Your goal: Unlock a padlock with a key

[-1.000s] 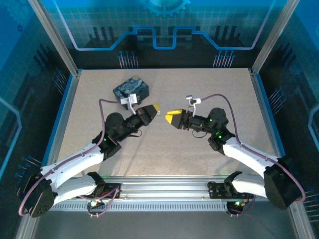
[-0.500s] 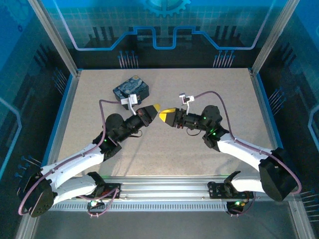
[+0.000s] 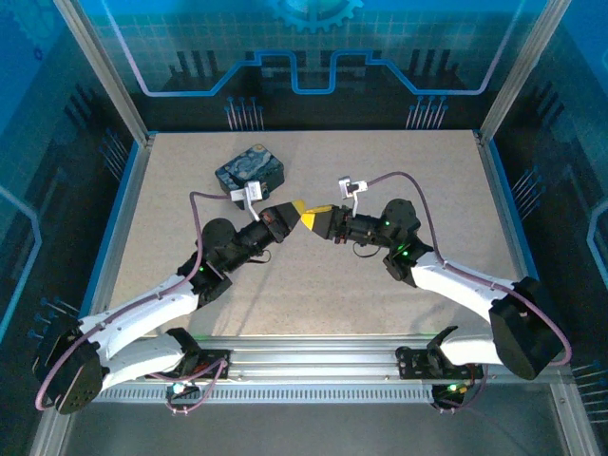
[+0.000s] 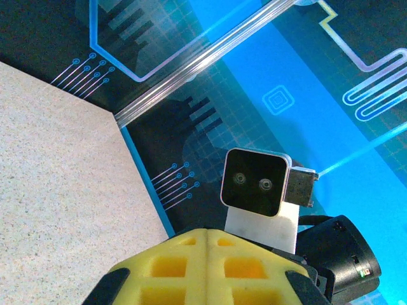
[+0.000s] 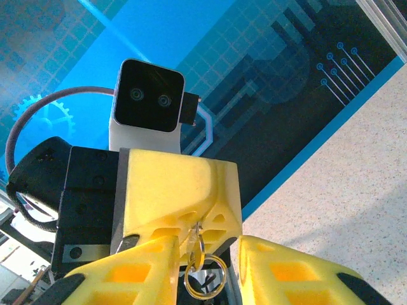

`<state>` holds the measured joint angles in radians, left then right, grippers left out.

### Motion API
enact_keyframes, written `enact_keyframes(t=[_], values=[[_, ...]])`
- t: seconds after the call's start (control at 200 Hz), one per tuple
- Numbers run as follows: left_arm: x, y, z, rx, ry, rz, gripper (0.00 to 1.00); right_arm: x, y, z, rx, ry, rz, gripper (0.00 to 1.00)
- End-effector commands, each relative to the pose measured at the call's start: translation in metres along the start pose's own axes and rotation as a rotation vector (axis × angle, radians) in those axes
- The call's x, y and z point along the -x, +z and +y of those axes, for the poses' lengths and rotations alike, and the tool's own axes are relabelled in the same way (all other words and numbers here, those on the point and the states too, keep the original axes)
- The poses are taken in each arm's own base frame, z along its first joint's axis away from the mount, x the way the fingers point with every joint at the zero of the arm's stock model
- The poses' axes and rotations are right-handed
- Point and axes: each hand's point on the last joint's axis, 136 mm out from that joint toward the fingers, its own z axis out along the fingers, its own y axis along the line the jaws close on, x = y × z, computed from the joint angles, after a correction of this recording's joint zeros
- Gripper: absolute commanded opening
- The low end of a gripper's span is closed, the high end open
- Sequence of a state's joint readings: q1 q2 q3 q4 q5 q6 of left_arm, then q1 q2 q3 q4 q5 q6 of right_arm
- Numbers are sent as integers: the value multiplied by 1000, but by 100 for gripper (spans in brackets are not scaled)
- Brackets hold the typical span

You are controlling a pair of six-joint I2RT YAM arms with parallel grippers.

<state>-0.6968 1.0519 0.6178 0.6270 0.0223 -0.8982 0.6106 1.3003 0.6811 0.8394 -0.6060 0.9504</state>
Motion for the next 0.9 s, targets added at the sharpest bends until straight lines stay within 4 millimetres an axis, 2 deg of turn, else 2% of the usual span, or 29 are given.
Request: enact_keyframes(t=[0.0,0.51,0.605,0.73,0.89], values=[[2,-2,-6,-28,9,-14,0,10,7,14,39,-26,-23,30],[1,-3,-3,-18,10,-17,0,7,8,12,36,-14,-16,20],[2,-3,-3,-18,10,-18,0,6,7,11,32,-11,-15,22],[2,-3,-1,-9,11,-19,0,6,6,15,40,-16,-14,29],[1,-3,0,0,13,-17,0,6,5,19,50,-25,-6,31]])
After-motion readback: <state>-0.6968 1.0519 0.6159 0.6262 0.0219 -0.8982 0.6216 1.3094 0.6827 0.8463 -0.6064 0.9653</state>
